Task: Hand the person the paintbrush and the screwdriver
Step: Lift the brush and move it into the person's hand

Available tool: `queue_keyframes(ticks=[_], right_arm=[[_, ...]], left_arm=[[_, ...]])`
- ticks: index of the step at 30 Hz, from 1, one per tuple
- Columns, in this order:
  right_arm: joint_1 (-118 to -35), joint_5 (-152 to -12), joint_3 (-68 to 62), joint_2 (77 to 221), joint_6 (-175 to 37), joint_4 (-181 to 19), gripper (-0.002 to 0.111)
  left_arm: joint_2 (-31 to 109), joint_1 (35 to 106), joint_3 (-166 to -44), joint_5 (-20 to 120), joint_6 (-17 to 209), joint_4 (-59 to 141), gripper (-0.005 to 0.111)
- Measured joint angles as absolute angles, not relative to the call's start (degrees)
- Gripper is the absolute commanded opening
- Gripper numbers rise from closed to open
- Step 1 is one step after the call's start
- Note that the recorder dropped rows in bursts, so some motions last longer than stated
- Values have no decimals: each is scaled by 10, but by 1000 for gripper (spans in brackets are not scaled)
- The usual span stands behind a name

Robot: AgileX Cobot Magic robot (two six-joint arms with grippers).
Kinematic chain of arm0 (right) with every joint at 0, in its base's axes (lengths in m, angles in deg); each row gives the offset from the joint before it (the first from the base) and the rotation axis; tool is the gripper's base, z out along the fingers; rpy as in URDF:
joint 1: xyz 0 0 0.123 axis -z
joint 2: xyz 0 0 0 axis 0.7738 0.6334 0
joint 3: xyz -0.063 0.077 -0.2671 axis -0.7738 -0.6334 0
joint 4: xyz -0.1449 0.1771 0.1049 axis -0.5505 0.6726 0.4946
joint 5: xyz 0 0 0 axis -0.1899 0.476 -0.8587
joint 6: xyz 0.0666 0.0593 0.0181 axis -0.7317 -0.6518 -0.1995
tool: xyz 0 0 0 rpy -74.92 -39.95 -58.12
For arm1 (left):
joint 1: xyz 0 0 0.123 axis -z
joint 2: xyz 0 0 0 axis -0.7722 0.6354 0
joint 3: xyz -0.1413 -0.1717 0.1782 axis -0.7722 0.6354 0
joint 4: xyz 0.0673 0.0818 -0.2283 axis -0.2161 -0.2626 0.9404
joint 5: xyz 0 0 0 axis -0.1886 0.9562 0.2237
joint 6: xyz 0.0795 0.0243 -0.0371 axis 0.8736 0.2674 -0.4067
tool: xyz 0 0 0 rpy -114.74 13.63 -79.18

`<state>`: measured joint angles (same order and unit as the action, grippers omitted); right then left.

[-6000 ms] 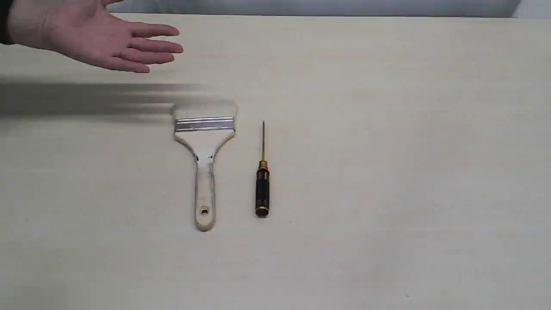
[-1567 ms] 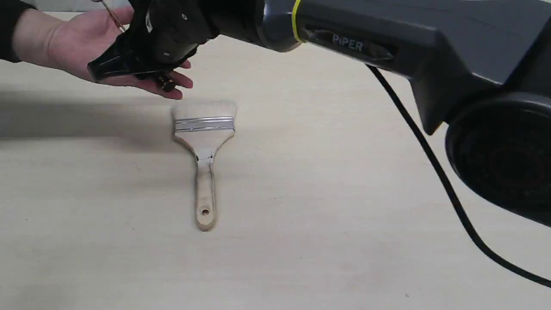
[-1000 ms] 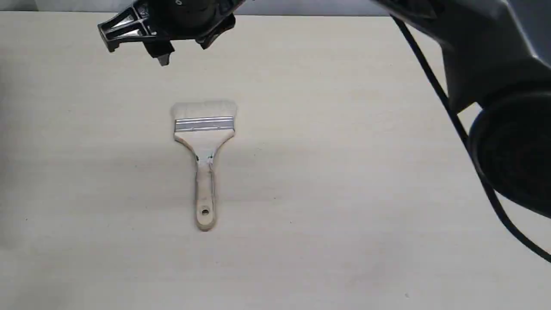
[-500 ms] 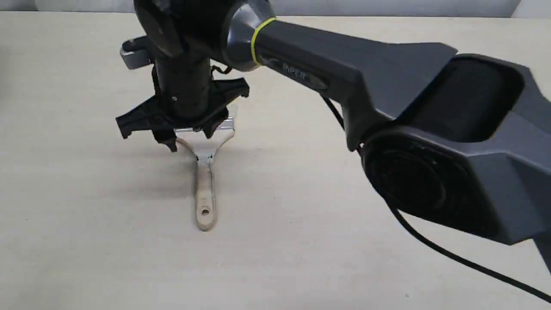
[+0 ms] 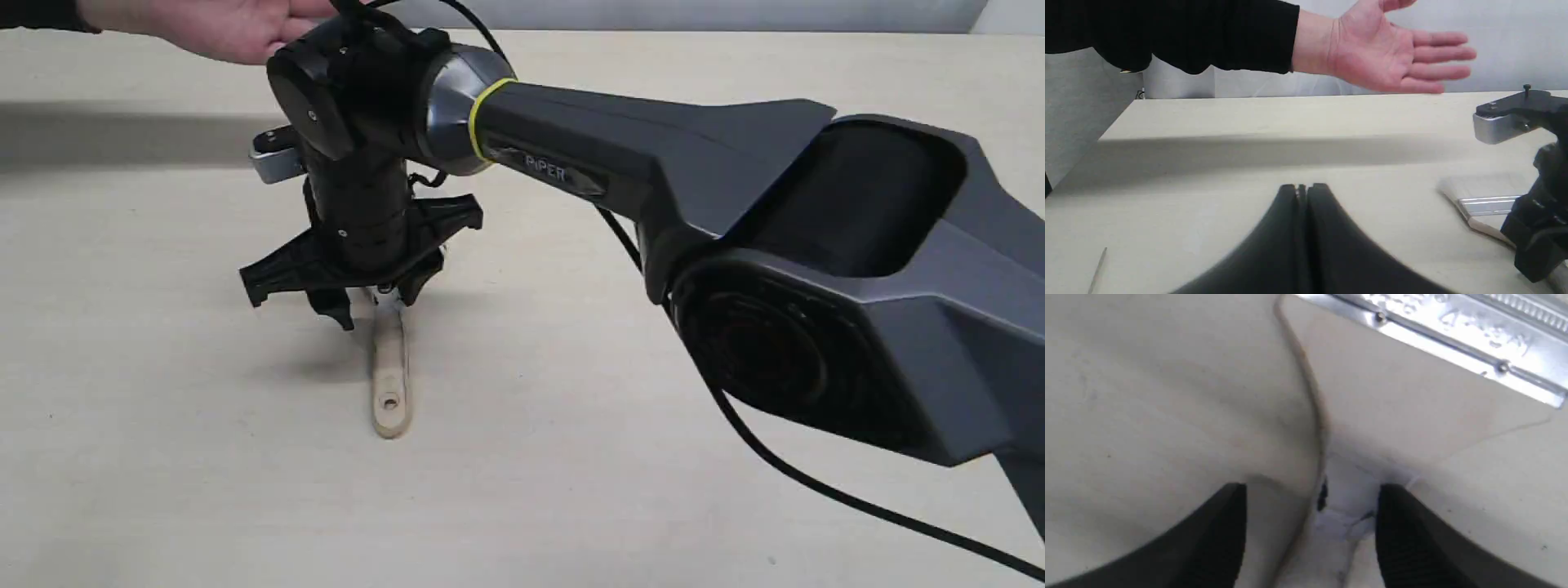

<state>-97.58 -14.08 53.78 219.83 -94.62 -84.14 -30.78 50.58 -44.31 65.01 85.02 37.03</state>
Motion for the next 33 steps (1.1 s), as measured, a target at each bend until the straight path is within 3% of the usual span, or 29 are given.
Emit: queue_keyframes(ticks=[13,19,33], right_arm=[[-976,-133,528,2201,-976,-869,49],[-976,-132,528,2201,-978,-892,5],[-981,-131,536,2160,-944,-922,5]], left_arm=[[-308,506,-443,650,850,370,0],[-308,506,-443,650,850,370,0],[-308,506,-443,650,850,370,0]])
